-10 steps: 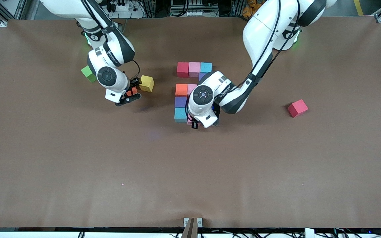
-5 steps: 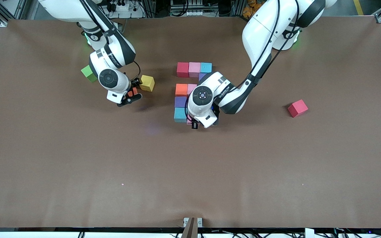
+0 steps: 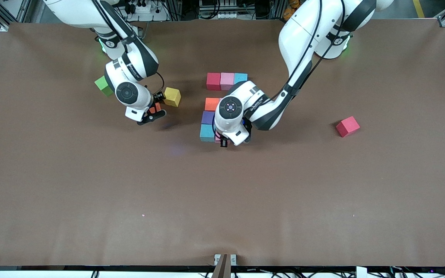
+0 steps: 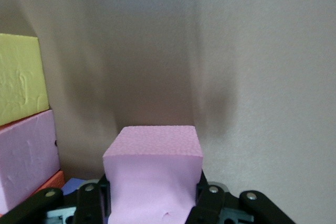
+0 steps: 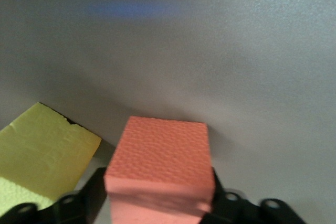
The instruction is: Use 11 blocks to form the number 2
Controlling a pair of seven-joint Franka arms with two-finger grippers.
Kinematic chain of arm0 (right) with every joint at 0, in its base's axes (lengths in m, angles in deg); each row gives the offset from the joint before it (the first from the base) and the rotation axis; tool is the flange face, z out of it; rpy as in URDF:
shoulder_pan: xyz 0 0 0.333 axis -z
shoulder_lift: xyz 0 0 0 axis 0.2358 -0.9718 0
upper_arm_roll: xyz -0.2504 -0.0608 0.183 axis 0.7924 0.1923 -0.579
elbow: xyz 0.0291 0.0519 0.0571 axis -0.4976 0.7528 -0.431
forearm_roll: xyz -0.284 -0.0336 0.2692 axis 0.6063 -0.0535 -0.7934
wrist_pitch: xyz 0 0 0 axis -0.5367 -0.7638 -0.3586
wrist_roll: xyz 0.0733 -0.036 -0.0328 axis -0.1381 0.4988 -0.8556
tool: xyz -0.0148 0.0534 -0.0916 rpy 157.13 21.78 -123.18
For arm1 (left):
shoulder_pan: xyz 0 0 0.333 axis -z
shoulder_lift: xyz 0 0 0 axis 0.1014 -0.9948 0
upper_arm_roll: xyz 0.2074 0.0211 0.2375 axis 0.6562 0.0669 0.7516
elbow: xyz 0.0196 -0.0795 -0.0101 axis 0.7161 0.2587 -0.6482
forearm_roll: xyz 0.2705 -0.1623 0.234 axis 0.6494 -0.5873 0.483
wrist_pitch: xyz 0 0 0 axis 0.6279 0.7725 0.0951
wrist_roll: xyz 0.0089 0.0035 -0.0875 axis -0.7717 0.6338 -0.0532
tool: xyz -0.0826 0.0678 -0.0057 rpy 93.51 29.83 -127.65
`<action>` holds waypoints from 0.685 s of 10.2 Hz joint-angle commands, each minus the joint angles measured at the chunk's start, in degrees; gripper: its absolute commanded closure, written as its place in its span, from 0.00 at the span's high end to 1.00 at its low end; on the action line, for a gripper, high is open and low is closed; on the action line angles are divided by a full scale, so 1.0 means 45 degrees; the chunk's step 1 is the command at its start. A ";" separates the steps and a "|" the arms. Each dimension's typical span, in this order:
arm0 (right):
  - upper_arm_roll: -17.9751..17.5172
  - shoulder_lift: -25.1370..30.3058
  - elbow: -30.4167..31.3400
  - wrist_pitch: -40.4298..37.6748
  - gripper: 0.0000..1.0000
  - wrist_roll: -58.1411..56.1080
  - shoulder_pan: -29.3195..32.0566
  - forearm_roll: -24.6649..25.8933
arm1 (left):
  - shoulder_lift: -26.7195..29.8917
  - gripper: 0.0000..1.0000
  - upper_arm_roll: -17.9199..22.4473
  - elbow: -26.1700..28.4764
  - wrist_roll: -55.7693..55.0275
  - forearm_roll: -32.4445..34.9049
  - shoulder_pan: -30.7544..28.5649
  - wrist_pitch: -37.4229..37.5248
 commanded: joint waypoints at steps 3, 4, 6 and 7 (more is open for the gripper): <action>-0.0210 0.0573 -0.0053 -0.0197 0.28 -0.0375 0.0696 0.0914 | -0.0139 1.00 0.0180 -0.0260 -0.0228 -0.0098 0.0116 0.0567; -0.0230 0.1002 -0.0364 -0.0722 0.28 -0.1383 0.0988 0.0915 | -0.0003 1.00 0.0180 -0.0280 -0.0228 -0.0078 0.0058 0.1015; -0.0230 0.1435 -0.1862 -0.2571 0.28 -0.2931 0.1517 0.0915 | 0.0542 1.00 0.0180 -0.0280 -0.0209 0.0077 -0.0194 0.1952; -0.0230 0.1417 -0.2818 -0.3530 0.28 -0.3091 0.1480 0.0915 | 0.0854 1.00 0.0160 -0.0261 -0.0189 0.0156 -0.0390 0.2169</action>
